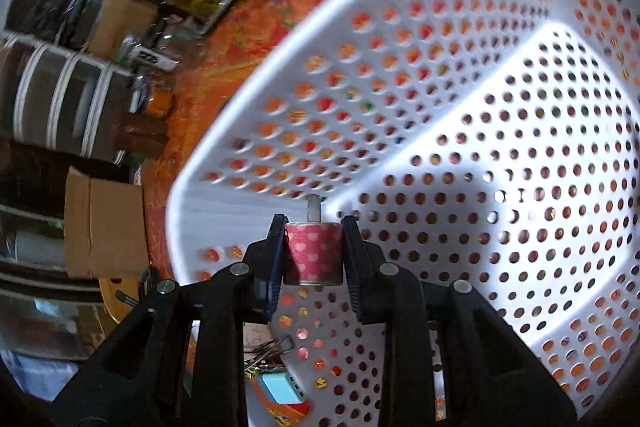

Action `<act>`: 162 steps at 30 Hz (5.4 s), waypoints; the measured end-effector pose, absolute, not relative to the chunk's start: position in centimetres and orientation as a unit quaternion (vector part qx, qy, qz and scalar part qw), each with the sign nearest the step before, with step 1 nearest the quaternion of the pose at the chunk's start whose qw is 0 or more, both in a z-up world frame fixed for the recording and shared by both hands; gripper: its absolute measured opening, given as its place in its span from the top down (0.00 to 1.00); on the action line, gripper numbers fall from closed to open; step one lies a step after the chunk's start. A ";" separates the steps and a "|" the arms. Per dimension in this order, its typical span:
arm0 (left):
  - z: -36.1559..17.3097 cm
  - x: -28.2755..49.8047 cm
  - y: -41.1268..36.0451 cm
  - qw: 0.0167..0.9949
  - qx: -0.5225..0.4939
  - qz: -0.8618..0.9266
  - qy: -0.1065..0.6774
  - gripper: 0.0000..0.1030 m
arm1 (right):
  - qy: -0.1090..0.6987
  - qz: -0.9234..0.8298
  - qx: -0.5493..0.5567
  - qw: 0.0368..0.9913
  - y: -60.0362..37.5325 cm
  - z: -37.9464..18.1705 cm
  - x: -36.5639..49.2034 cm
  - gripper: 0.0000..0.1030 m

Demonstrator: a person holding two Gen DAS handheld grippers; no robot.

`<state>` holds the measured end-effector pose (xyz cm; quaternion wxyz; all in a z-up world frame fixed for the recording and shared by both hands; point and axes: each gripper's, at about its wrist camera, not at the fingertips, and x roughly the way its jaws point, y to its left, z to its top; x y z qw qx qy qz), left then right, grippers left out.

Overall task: Organize rigid objects
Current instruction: 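Carry the pink cube into the white basket and open the left gripper, then move the left gripper back and grasp the light-blue charger block, then lift the light-blue block into the basket and release it with the left gripper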

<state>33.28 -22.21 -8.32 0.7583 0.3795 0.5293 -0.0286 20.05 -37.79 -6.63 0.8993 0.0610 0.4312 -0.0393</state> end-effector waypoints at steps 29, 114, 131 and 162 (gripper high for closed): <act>4.5 20.3 -9.8 0.909 0.220 -0.028 0.354 0.00 | 0.432 -0.045 0.056 0.899 -37.6 -6.7 20.0 0.86; 1.7 14.4 -2.2 0.951 0.176 0.087 0.241 0.58 | 0.438 -0.055 0.050 0.896 -37.7 -6.4 20.5 0.86; 3.1 17.8 -14.5 0.924 0.284 0.001 0.256 0.58 | 0.437 -0.050 0.052 0.896 -37.7 -6.7 20.4 0.86; -10.6 29.2 -27.1 0.747 0.426 -0.113 0.497 0.57 | 0.434 -0.039 0.064 0.898 -38.0 -6.8 20.3 0.86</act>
